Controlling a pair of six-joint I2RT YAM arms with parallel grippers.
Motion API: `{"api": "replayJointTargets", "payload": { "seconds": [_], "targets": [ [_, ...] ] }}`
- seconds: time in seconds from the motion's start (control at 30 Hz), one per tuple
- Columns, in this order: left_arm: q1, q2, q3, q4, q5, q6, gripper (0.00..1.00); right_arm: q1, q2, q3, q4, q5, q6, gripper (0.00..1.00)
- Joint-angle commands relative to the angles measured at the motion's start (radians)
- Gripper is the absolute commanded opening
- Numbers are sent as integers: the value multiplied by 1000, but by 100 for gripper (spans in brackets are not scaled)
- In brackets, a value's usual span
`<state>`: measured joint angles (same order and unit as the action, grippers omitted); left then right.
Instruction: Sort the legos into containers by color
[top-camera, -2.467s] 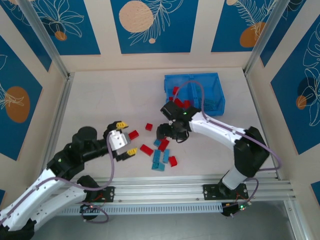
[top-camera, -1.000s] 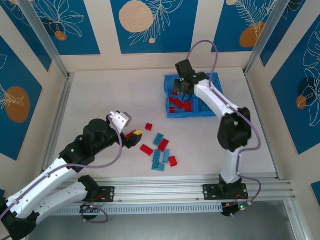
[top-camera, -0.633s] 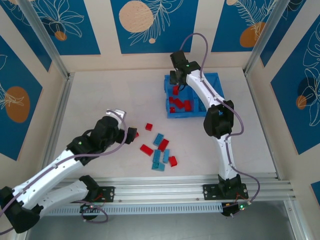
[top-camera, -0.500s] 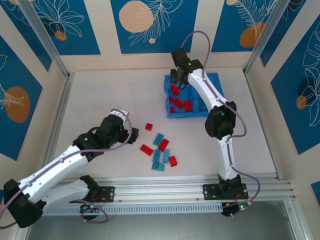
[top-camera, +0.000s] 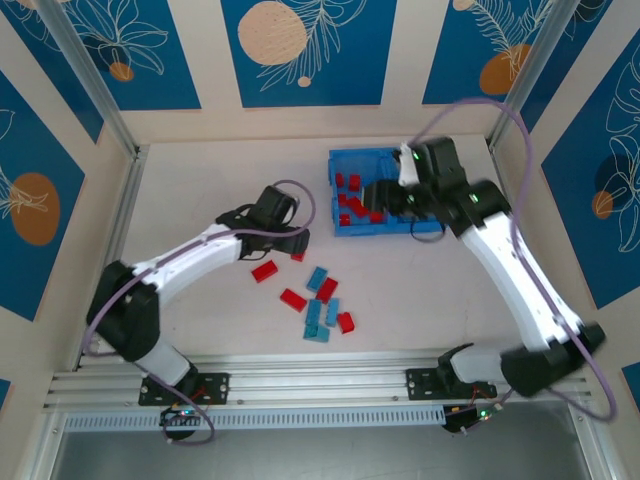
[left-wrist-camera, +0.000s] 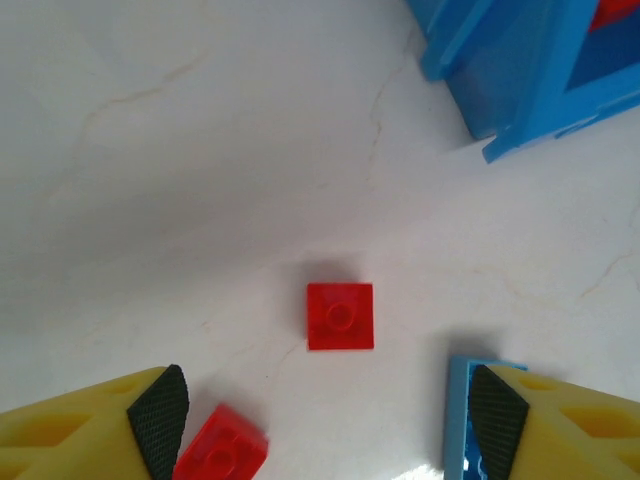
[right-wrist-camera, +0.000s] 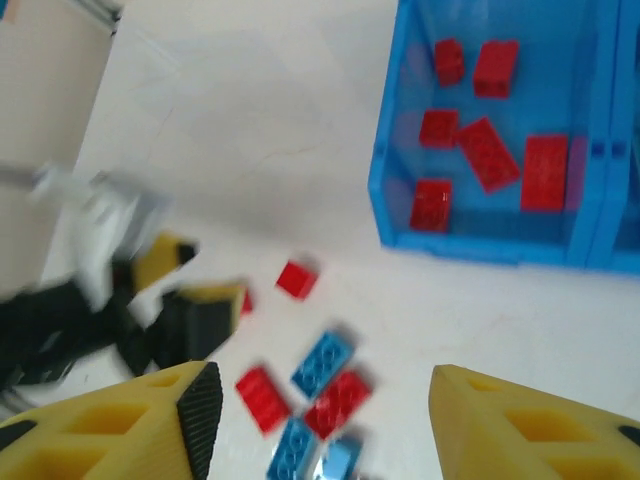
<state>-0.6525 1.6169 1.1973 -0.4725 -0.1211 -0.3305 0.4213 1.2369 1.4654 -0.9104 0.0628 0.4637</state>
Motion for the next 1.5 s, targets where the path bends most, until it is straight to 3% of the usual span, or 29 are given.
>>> {"api": "replayJointTargets", "payload": {
  "seconds": [0.0,0.17,0.27,0.37,0.67,0.93,1.07,1.2,1.3,1.47],
  "targets": [
    [9,101,72,-24,60,11,74,0,-148,-153,-5,7,108,62],
    [9,235,119,-22,89,32,72,-3,-334,-310,-24,34,210,67],
    [9,281,136,-19,79,36,61,-2,-390,-379,-5,-9,243,68],
    [8,313,137,-11,69,37,51,-1,-383,-399,11,-82,243,66],
    [9,362,122,4,94,12,46,2,-341,-389,40,-114,250,66],
    [5,238,137,-13,121,7,34,2,-313,-356,30,-138,245,66],
    [-30,126,270,-100,97,43,34,2,-317,-343,39,-127,253,66],
    [-97,122,466,-138,66,119,34,1,-310,-341,51,-108,252,66],
    [-117,211,627,-120,67,149,33,1,-304,-340,61,-99,254,66],
    [-100,485,940,-78,31,183,31,-1,-310,-337,41,-95,259,66]
  ]
}}
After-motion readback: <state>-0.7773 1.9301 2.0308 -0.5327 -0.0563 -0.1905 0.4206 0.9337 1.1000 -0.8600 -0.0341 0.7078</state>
